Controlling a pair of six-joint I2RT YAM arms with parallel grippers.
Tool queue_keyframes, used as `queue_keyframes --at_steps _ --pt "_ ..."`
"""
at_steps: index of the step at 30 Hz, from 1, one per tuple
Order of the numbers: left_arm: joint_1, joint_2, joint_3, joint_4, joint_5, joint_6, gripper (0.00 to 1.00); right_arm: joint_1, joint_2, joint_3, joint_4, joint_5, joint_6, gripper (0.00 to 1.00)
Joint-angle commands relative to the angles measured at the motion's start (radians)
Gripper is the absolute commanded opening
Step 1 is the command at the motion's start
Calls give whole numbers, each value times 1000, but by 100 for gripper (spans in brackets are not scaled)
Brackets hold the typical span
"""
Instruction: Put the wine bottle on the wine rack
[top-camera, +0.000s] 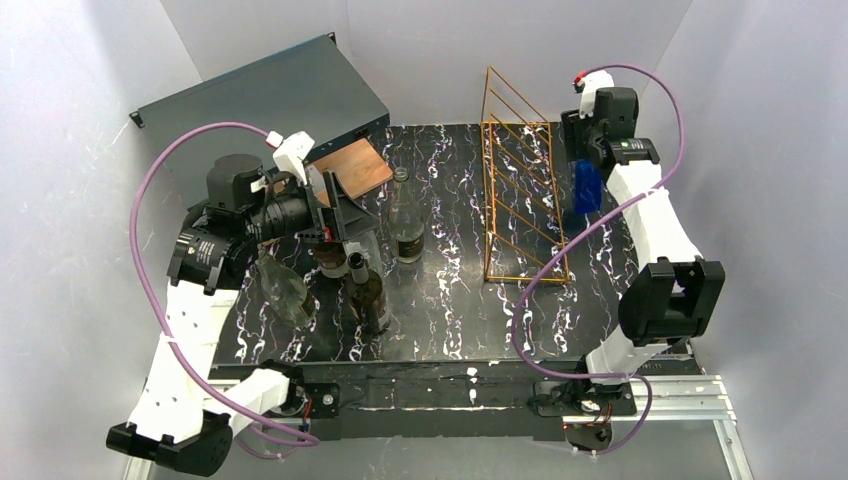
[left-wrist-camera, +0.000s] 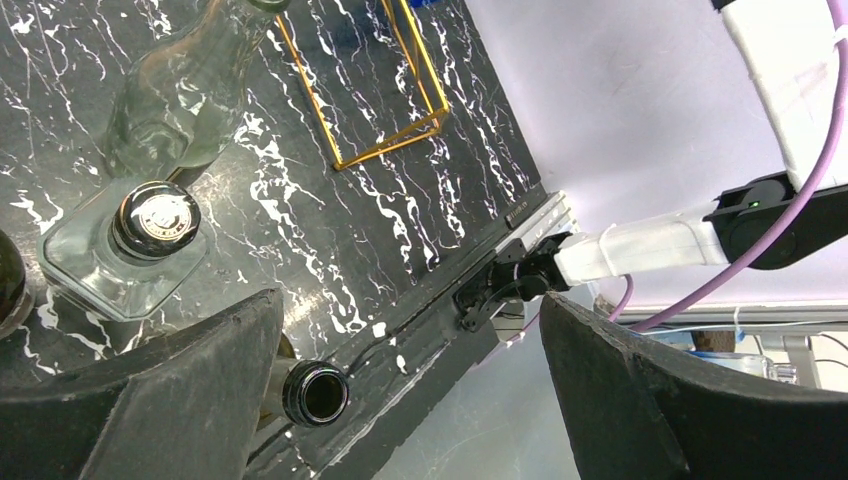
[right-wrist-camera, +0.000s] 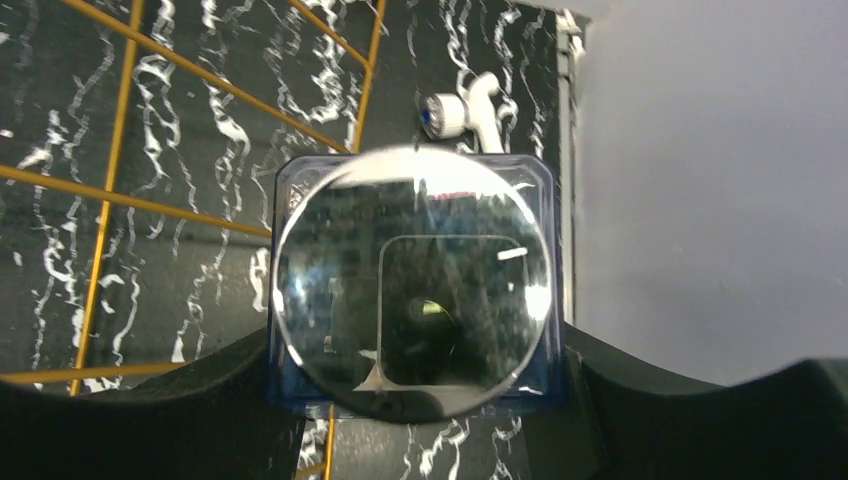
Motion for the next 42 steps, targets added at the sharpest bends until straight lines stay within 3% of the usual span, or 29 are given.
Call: queue_keyframes --at_steps 1,8,15,20,23,26,34,39,42 --pt "1 0 -21 12 33 -37 99 9 -88 -32 314 -123 -47 1" --pt "-57 4 -101 106 26 -105 99 11 -176 -183 452 -49 8 1" --pt "-396 136 -19 162 -249 -122 99 11 -233 -239 449 18 -32 1" --pt "-516 262 68 198 -356 -119 99 11 -283 -292 460 11 -26 1" --pt "-577 358 142 197 -414 -113 91 11 -304 -317 486 2 -11 1" --pt "-633 425 177 219 -508 -98 88 15 -324 -360 532 -18 10 1" --pt "-652 542 215 263 -575 -95 83 62 -356 -435 606 55 -1 1" --pt "-652 561 225 275 -547 -89 83 158 -353 -521 823 171 -70 1" --pt "-652 536 210 272 -518 -76 87 226 -297 -518 932 316 -134 1"
